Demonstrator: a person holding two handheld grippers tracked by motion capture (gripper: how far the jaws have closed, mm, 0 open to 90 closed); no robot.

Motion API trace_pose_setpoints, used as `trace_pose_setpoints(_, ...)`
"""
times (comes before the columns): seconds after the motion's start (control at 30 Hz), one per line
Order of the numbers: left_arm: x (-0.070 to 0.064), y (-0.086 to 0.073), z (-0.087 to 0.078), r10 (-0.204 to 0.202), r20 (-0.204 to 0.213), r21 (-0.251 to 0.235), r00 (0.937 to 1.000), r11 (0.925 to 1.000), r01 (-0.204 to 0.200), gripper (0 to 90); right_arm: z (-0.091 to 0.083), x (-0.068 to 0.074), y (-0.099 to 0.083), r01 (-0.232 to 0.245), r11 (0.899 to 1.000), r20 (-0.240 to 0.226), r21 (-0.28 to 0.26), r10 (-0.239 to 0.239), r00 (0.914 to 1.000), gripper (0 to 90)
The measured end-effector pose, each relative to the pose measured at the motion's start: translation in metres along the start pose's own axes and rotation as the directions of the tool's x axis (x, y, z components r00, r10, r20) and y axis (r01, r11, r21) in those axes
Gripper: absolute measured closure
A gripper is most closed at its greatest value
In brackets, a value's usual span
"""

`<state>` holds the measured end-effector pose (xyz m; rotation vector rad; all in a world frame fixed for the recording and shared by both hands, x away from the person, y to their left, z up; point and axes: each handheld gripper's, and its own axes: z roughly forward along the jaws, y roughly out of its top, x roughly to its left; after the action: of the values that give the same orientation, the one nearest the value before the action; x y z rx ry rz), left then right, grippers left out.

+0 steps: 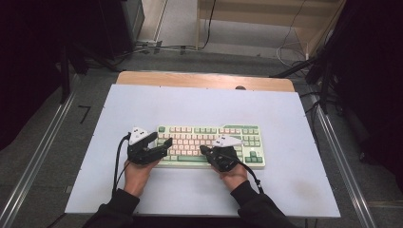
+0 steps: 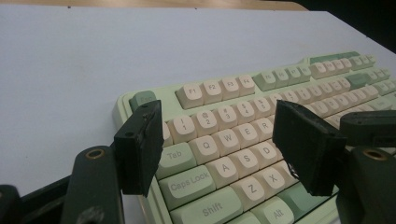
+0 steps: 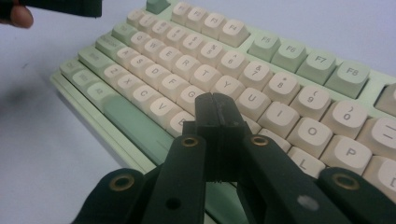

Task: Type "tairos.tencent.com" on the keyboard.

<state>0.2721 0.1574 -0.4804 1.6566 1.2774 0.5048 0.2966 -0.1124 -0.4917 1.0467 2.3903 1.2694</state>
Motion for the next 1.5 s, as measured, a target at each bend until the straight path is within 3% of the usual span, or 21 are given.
trace_pose_setpoints(0.1, 0.000, 0.000, -0.001, -0.001, 0.002, -0.003, 1.0000, 1.0000, 0.001, 33.9, -0.003, -0.002, 0.001, -0.015, 1.000, 0.003, -0.018, 0.015, 0.9999, 84.0)
trace_pose_setpoints(0.17, 0.000, 0.000, -0.002, -0.001, 0.004, -0.005, 1.0000, 1.0000, 0.001, 34.7, -0.004, -0.004, 0.002, -0.036, 0.999, -0.007, -0.022, 0.036, 0.9993, 64.4)
trace_pose_setpoints(0.23, -0.001, 0.000, -0.002, 0.006, 0.007, -0.005, 1.0000, 1.0000, -0.006, 36.5, -0.005, -0.007, 0.003, -0.053, 0.998, 0.003, -0.024, 0.053, 0.9986, 50.3)
trace_pose_setpoints(0.33, -0.002, 0.000, -0.003, 0.014, 0.053, -0.015, 0.9985, 0.9998, -0.014, 49.2, -0.009, -0.012, 0.004, -0.077, 0.996, 0.025, -0.040, 0.078, 0.9967, 40.2)
trace_pose_setpoints(0.47, -0.004, 0.000, -0.002, 0.032, 0.119, -0.003, 0.9923, 0.9995, -0.032, 72.6, -0.014, -0.018, 0.004, -0.098, 0.993, 0.047, -0.062, 0.100, 0.9938, 36.3)
trace_pose_setpoints(0.63, -0.010, -0.001, 0.002, 0.067, 0.154, 0.022, 0.9859, 0.9972, -0.071, 90.0, -0.017, -0.022, 0.004, -0.114, 0.991, 0.057, -0.069, 0.118, 0.9914, 33.3)
trace_pose_setpoints(1.0, -0.029, -0.005, 0.017, 0.116, 0.203, 0.091, 0.9723, 0.9864, -0.137, 90.0, -0.024, -0.029, -0.001, -0.130, 0.988, 0.084, -0.078, 0.137, 0.9871, 29.4)
trace_pose_setpoints(1.2, -0.040, -0.006, 0.026, 0.148, 0.176, 0.137, 0.9731, 0.9753, -0.173, 90.0, -0.028, -0.032, -0.004, -0.141, 0.987, 0.098, -0.078, 0.149, 0.9841, 29.1)
trace_pose_setpoints(1.43, -0.044, -0.007, 0.033, 0.168, 0.168, 0.178, 0.9713, 0.9640, -0.198, 90.0, -0.035, -0.037, -0.008, -0.159, 0.983, 0.110, -0.091, 0.168, 0.9796, 29.2)
trace_pose_setpoints(1.5, -0.044, -0.007, 0.034, 0.169, 0.162, 0.178, 0.9721, 0.9640, -0.198, 90.0, -0.036, -0.037, -0.009, -0.159, 0.983, 0.112, -0.093, 0.169, 0.9793, 29.2)
